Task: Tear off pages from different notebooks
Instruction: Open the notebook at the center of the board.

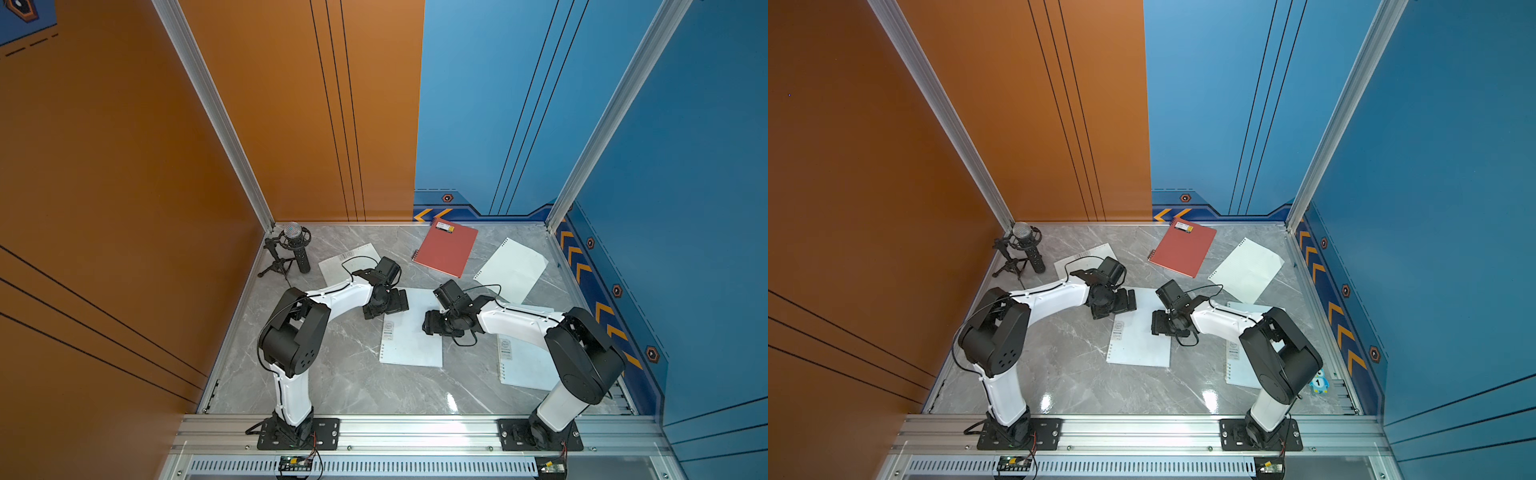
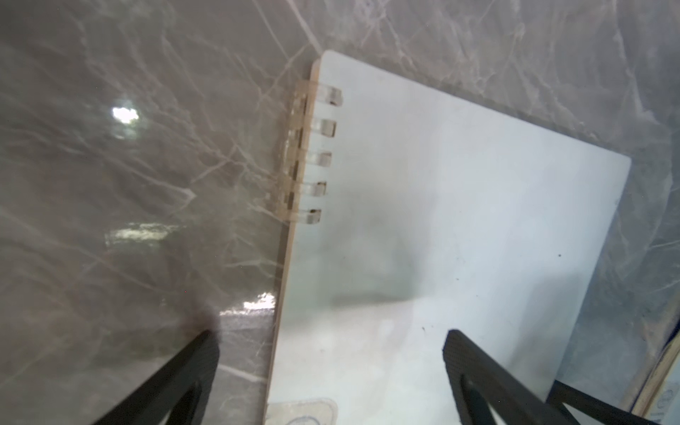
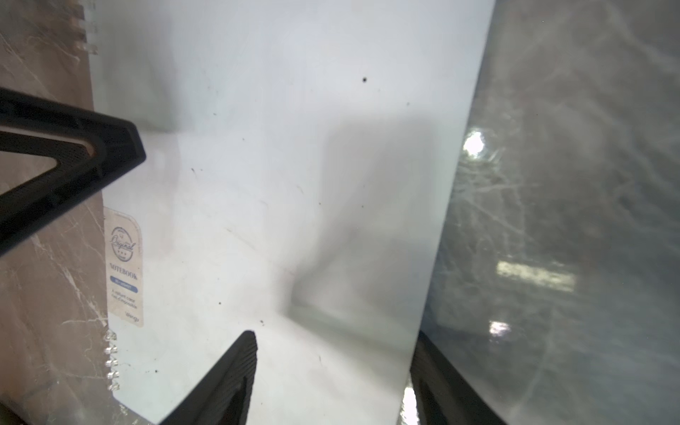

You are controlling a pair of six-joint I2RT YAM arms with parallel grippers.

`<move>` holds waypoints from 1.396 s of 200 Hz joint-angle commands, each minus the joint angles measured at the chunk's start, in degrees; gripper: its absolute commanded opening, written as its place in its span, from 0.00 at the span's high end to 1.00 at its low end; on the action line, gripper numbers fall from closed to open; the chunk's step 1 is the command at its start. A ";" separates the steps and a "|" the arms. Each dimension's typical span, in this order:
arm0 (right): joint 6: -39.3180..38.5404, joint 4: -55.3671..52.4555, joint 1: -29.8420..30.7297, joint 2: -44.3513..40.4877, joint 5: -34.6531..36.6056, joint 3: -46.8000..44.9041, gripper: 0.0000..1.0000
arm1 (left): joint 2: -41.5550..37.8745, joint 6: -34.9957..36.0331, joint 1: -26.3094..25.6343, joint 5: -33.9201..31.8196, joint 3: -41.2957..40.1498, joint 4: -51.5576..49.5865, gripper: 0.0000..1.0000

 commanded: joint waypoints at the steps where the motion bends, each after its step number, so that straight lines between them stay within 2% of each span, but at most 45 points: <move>1: 0.90 1.80 -0.09 -0.97 -1.55 -0.43 0.33 | -1.37 -0.67 -0.30 2.41 1.45 -0.47 0.02; 52: -0.09 0.00 0.04 -3.06 -1.86 2.26 0.33 | -4.83 -0.81 -0.01 4.14 2.47 -0.50 0.02; 111: -1.21 -1.63 0.61 -2.95 -2.15 6.33 0.33 | -8.34 -0.65 2.72 6.16 0.67 -0.51 0.02; 151: -1.91 -2.99 1.36 -2.97 -2.51 10.74 0.33 | -15.18 -0.61 5.96 6.82 -0.16 -0.51 0.02; 177: -2.88 -3.95 4.92 -2.13 -2.41 15.27 0.33 | -19.95 -0.89 8.70 7.79 -0.55 -0.44 0.02; 214: -5.50 -4.43 8.47 1.24 -3.77 22.74 0.32 | -23.70 -1.06 11.86 11.37 -0.75 0.17 0.02; 253: -10.54 -4.68 13.47 8.41 -10.52 33.13 0.32 | -25.76 -1.72 15.59 15.14 -2.94 2.25 0.02; 279: -11.82 -5.79 15.15 13.03 -11.76 37.85 0.32 | -26.49 -2.03 18.32 17.03 -5.98 2.81 0.02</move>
